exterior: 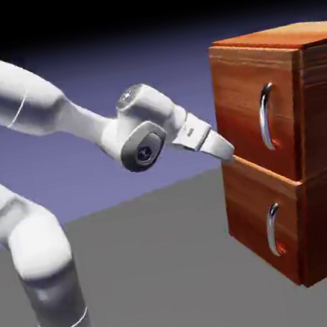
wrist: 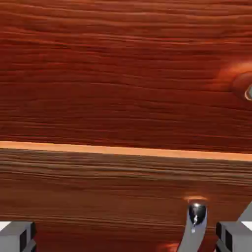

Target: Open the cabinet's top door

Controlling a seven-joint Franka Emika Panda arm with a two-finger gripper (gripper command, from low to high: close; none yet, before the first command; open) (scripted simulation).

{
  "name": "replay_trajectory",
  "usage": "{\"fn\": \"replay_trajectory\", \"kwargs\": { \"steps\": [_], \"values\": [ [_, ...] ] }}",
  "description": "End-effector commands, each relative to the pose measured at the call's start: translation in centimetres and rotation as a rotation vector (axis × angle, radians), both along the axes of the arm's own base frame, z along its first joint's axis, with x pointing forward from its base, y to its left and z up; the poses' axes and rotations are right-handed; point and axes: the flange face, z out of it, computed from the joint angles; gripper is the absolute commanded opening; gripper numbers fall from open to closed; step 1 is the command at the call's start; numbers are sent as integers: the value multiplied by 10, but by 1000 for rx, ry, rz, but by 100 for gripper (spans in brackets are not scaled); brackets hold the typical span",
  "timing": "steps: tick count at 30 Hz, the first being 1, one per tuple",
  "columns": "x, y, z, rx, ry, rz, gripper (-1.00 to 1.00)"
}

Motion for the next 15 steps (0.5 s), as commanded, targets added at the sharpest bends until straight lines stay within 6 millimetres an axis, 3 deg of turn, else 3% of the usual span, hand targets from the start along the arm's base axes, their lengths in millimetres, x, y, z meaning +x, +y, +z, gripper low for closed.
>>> {"fn": "replay_trajectory", "kwargs": {
  "steps": [1,15],
  "values": [
    [-1,2,6,-5,-11,8,100],
    [-24,13,69,-60,-171,81,100]
  ]
}}
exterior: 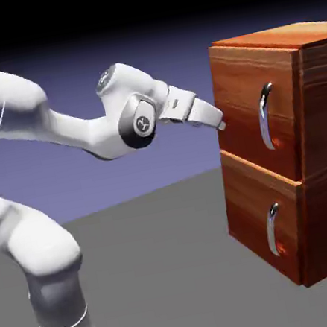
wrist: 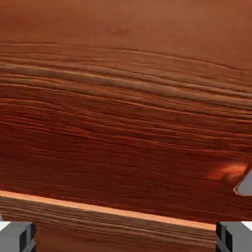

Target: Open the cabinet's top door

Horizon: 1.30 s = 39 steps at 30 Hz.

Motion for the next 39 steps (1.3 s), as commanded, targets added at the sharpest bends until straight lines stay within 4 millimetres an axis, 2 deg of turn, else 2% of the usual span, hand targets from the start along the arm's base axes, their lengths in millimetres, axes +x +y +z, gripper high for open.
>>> {"fn": "replay_trajectory", "kwargs": {
  "steps": [1,11,20,29,39],
  "values": [
    [-2,-1,3,-3,-12,3,100],
    [-18,-15,25,-15,-139,12,100],
    [-23,-39,28,-2,-257,2,100],
    [-17,-66,13,34,-374,-14,100],
    [6,-93,-23,98,-495,-27,100]
  ]
}}
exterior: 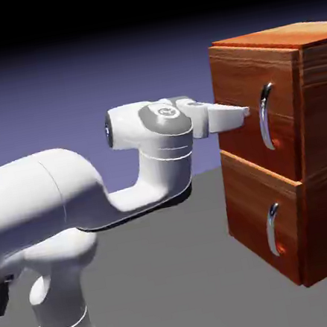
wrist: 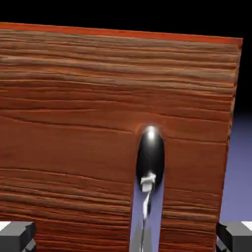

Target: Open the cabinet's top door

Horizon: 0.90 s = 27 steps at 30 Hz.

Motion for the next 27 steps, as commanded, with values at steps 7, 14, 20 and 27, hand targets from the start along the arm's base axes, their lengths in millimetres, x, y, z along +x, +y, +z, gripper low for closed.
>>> {"fn": "replay_trajectory", "kwargs": {
  "steps": [7,14,20,27],
  "values": [
    [23,-11,-37,54,-78,13,100],
    [76,-8,-43,61,-88,16,-100],
    [53,4,-44,58,-101,-80,-100],
    [56,2,-43,57,-95,-65,-100]
  ]
}}
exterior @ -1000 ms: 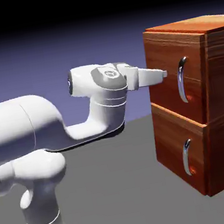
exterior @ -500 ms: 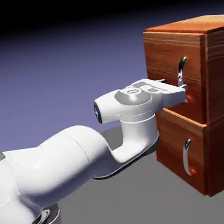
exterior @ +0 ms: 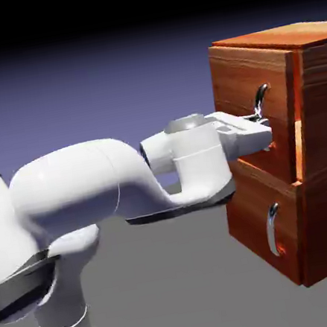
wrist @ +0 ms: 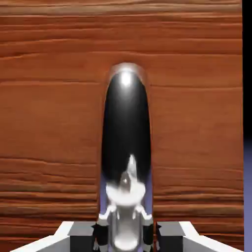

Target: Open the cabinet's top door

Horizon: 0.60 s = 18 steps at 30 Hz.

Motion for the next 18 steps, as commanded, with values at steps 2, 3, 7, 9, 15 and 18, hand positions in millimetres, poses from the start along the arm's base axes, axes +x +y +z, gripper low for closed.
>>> {"fn": "replay_trajectory", "kwargs": {
  "steps": [2,3,7,9,15,18],
  "values": [
    [-10,7,0,2,5,-40,-100],
    [-16,11,0,1,4,-67,-100],
    [-39,28,0,3,4,-164,-100],
    [-48,37,0,2,4,-207,-100],
    [-72,61,0,2,4,-326,-100],
    [-82,73,0,2,4,-379,-100]
  ]
}}
